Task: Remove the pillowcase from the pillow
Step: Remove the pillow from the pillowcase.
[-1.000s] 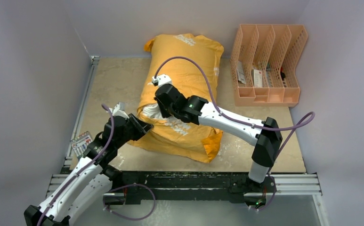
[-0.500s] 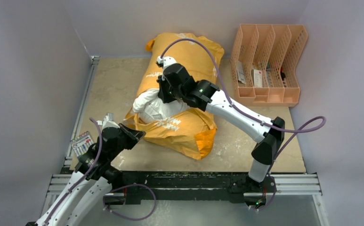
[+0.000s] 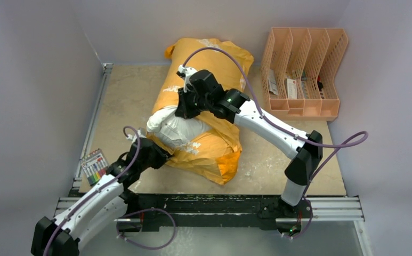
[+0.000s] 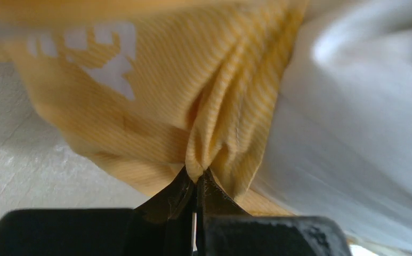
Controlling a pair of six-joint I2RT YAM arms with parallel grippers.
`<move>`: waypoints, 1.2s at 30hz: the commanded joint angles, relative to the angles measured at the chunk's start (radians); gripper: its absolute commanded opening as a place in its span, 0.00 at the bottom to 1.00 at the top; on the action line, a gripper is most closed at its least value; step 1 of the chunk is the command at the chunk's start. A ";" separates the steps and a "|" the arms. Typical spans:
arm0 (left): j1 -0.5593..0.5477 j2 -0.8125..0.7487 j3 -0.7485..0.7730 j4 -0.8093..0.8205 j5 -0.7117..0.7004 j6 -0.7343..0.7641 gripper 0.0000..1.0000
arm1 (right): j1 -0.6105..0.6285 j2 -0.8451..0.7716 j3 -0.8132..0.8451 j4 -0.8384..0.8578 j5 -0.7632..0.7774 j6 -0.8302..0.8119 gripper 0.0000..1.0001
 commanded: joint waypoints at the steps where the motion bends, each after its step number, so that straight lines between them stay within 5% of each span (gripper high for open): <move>1: -0.022 0.069 -0.125 0.099 -0.006 0.038 0.00 | -0.036 -0.108 0.069 0.236 -0.032 0.027 0.00; 15: -0.297 0.191 -0.295 0.356 -0.212 -0.102 0.00 | -0.062 -0.111 0.037 0.323 -0.029 0.054 0.00; 21: -0.347 0.282 -0.294 0.296 -0.362 -0.088 0.00 | -0.071 -0.106 0.044 0.345 -0.017 0.077 0.00; 32: -0.376 0.337 -0.349 0.464 -0.341 -0.086 0.00 | -0.131 -0.100 0.082 0.300 -0.032 0.036 0.00; 36: -0.375 0.184 -0.283 0.390 -0.309 -0.082 0.36 | -0.132 -0.150 -0.052 0.299 -0.031 0.029 0.00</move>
